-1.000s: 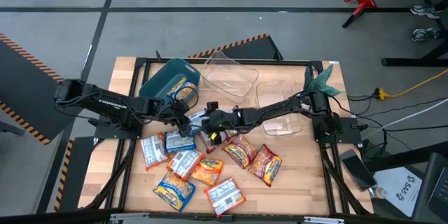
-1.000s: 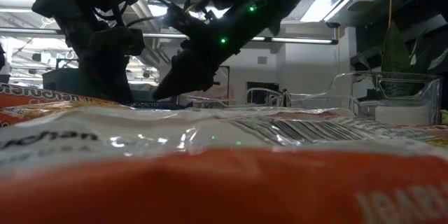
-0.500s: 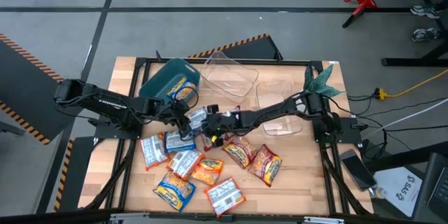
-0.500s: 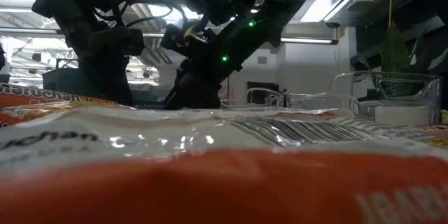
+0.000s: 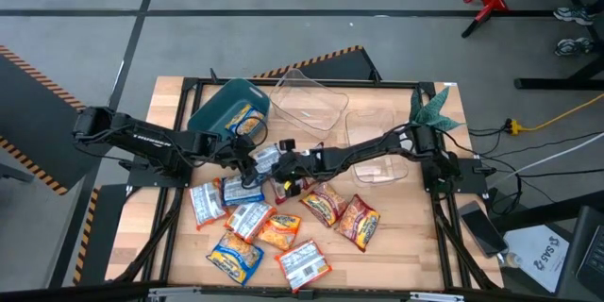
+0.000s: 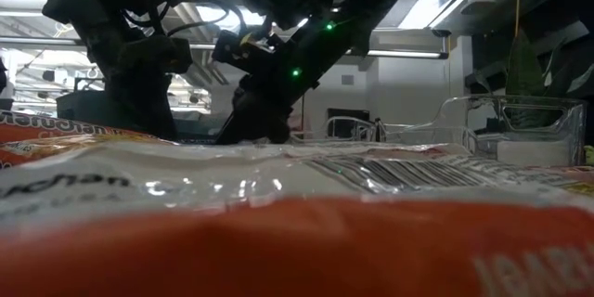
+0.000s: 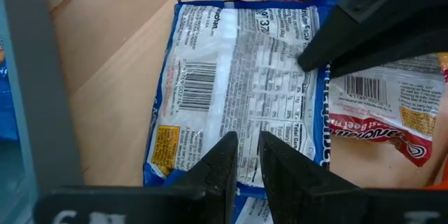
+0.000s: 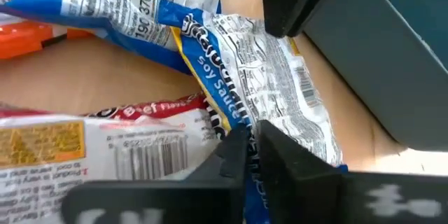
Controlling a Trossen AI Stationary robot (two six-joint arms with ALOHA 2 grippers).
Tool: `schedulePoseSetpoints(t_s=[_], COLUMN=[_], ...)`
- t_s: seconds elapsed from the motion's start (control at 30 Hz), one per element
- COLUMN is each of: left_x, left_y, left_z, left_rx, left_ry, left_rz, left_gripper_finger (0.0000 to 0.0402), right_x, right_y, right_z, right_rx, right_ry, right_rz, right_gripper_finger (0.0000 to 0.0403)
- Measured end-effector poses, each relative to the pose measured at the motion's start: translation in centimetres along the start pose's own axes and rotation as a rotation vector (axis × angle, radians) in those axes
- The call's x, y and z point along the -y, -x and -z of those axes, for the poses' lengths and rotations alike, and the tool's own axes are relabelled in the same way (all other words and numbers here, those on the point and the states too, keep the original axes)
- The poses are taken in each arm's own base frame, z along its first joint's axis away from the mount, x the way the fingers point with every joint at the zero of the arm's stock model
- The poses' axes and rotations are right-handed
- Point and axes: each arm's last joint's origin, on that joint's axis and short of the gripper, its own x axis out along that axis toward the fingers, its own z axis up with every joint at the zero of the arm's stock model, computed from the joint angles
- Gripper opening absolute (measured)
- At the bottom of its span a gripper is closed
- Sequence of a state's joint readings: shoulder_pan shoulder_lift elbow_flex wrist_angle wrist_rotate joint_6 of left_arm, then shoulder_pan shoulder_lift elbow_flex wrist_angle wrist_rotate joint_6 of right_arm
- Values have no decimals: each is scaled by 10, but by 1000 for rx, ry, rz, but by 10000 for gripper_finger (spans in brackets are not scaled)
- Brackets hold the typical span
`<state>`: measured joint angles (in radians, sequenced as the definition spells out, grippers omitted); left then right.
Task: Sort Maruchan noodles
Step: Put the blue noodle pack into the blue bin
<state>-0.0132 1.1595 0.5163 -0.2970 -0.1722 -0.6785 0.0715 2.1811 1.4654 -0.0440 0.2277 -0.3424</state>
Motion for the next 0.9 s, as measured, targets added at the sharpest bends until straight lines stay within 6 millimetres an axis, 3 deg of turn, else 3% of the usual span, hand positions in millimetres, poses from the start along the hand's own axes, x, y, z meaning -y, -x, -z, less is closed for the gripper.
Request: schedulePoseSetpoints(t_s=[0.23,0.47,0.63,0.9], left_x=[3,21,33,52], left_y=[2,16,33,67], left_z=[-2,-25,-43,-59], left_rx=[-11,16,47,-10], left_ry=[4,-30,-153,-385], left_rz=[45,156,153,194], left_gripper_finger=[56,56,56,81], right_x=[4,18,25,24], right_y=[3,15,23,27], right_z=[-4,-33,-47,-47], right_rx=[-75,-85,-80,-124], right_ry=[14,13,-30,-97], right_rz=[46,59,45,-3], right_gripper_finger=[1,0,0,0])
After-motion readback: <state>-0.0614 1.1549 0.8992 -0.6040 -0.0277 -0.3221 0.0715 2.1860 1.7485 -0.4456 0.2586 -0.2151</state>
